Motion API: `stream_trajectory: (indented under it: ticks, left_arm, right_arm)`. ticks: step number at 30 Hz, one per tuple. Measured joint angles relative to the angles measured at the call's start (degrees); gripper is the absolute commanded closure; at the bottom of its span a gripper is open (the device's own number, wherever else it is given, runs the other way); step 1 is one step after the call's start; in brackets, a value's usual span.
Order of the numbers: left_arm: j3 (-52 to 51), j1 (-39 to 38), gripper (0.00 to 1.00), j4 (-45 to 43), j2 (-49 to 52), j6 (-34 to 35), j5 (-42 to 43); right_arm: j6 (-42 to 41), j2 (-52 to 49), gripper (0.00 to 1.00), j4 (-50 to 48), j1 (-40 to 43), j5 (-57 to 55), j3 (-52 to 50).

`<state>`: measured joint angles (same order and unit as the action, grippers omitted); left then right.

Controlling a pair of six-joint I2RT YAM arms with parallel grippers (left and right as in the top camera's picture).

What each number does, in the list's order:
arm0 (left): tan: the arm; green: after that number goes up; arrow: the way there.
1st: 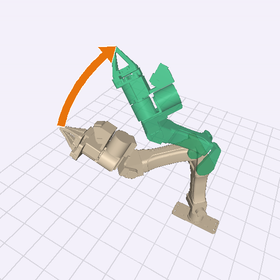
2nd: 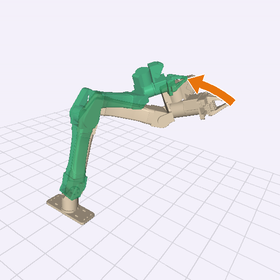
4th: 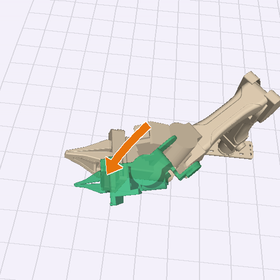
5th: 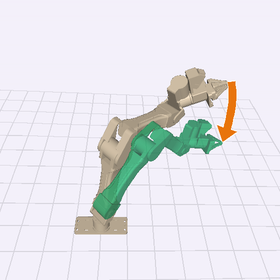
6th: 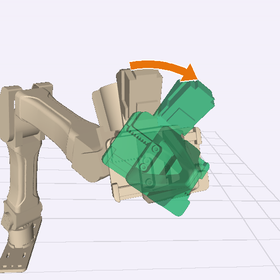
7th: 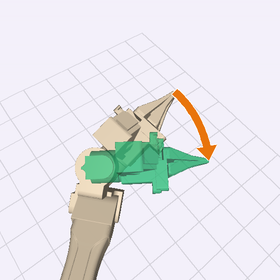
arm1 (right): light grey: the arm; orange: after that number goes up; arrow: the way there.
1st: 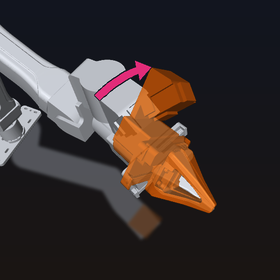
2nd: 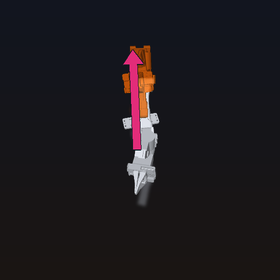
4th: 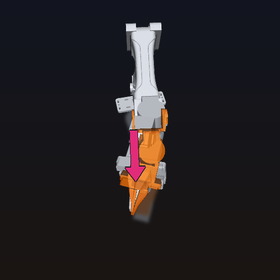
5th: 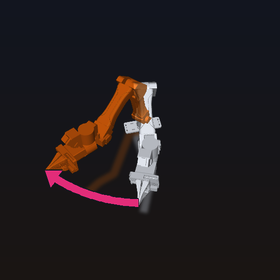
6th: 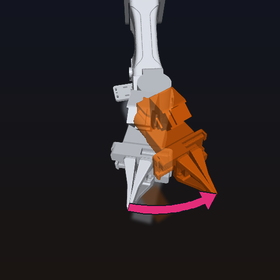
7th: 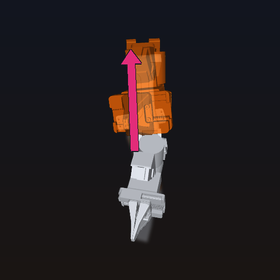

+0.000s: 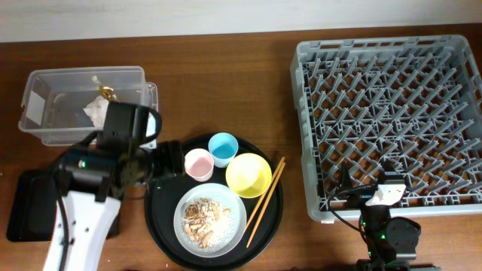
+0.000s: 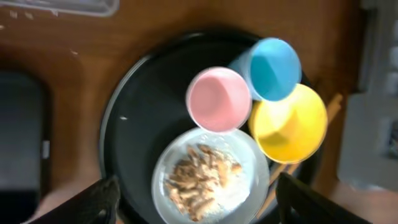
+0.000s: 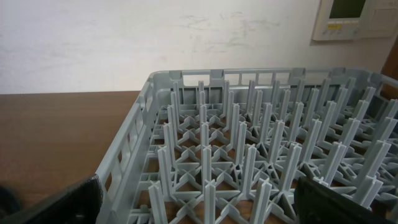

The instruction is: Sort waste into correct bins and load items into the dishwasher rack

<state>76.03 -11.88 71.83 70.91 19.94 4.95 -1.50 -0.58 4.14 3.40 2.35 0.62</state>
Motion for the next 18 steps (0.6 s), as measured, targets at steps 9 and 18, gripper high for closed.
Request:
stream_trajectory:
  ticks: [9,18]
  left_arm:
    - [0.59,-0.02,0.01,-1.77,3.34,0.83,-1.81]
    - [0.59,9.88,0.01,-1.81,3.34,6.34,-10.75]
  right_arm:
    - [0.00,0.00,0.01,0.00,0.00,0.00,0.00]
    - [-0.02,0.00,0.01,0.00,0.00,0.00,0.00]
